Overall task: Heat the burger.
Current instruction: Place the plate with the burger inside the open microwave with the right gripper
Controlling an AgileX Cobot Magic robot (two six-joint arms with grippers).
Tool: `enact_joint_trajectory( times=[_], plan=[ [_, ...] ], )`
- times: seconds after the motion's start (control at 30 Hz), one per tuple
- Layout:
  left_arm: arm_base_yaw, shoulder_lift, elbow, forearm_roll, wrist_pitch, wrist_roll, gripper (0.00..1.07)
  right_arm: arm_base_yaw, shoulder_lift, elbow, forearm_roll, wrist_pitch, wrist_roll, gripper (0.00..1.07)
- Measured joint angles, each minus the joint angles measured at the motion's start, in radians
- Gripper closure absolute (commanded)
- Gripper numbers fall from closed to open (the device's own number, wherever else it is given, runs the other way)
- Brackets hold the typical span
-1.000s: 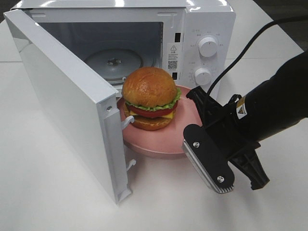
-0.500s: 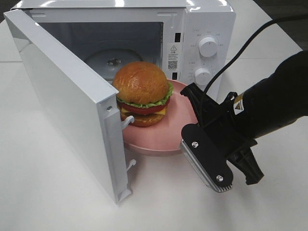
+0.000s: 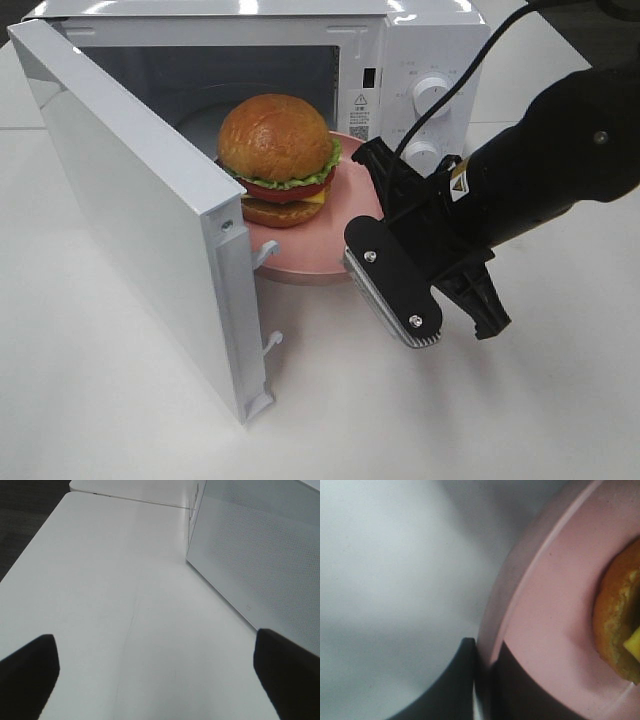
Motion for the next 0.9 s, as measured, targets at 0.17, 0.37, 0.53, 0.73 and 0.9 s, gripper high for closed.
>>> enact_joint_trajectory(
  times=[0.17,0.37,0.53,0.73,0.9],
  plan=[
    [0.000,0.000,0.000,0.000,0.000,0.000,0.09,0.000,0.040,-0.049,-0.003,0.001,0.004,1.07],
    [0.000,0.000,0.000,0.000,0.000,0.000,0.09,0.000,0.080,-0.103,-0.003,0.010,0.008,1.07],
    [0.000,0.000,0.000,0.000,0.000,0.000,0.09,0.000,0.132,-0.165,-0.005,0.020,0.020,1.07],
    [0.000,0.000,0.000,0.000,0.000,0.000,0.09,0.000,0.172,-0.219,-0.006,0.035,0.023,1.07],
    [0.000,0.000,0.000,0.000,0.000,0.000,0.09,0.000,0.206,-0.269,-0.019,0.052,0.049,1.07]
  ],
)
